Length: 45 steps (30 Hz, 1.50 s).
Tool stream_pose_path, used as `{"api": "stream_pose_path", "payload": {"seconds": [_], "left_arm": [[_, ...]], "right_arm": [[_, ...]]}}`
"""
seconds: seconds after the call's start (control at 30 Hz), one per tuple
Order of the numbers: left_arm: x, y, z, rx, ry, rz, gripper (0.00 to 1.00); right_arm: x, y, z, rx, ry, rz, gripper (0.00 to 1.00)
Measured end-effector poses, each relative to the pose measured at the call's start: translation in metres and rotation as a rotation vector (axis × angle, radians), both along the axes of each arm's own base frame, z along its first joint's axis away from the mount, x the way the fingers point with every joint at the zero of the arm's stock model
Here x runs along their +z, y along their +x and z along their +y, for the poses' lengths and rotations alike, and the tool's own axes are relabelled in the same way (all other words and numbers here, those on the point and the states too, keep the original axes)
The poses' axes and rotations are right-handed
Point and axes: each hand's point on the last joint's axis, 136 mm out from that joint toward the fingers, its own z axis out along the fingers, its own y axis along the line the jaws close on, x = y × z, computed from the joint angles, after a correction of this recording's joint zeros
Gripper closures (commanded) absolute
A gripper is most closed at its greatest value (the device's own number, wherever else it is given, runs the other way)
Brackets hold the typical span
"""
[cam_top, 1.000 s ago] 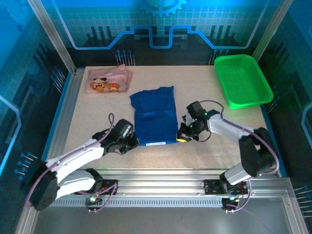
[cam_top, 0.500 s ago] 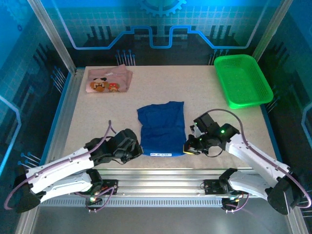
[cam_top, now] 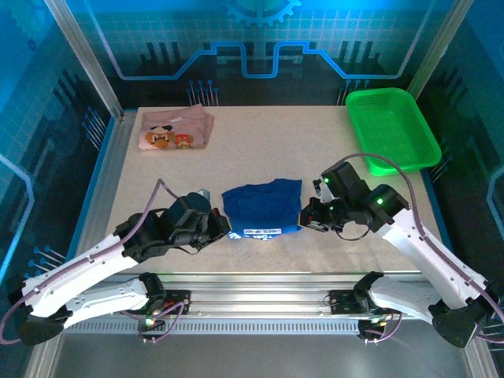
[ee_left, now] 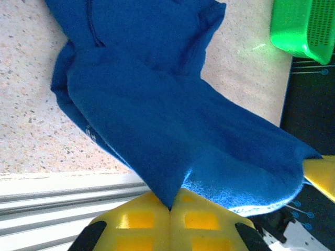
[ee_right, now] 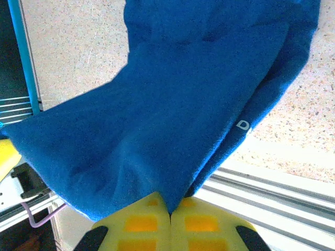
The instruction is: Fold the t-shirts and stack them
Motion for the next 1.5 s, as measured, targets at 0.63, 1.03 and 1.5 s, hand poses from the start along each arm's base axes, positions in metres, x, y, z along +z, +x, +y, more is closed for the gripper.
{"api": "stream_pose_path", "payload": {"seconds": [0.63,1.03,1.5], "left_arm": [[-0.008,0.06,0.024,0.102,-0.05,0.04,1.0],[-0.034,0.101,0.035,0.103,-0.027,0.091,1.0],[-0.078,0.156,0.043,0.096,0.004,0.163,1.0]], "right_arm": [[-0.009,0.075,-0.006,-0.008,-0.017,0.019,1.0],[-0.036,0.118,-0.006,0.024,-0.018,0.061,1.0],[-0.082,0.179,-0.006,0.036,-0.033,0.126,1.0]]}}
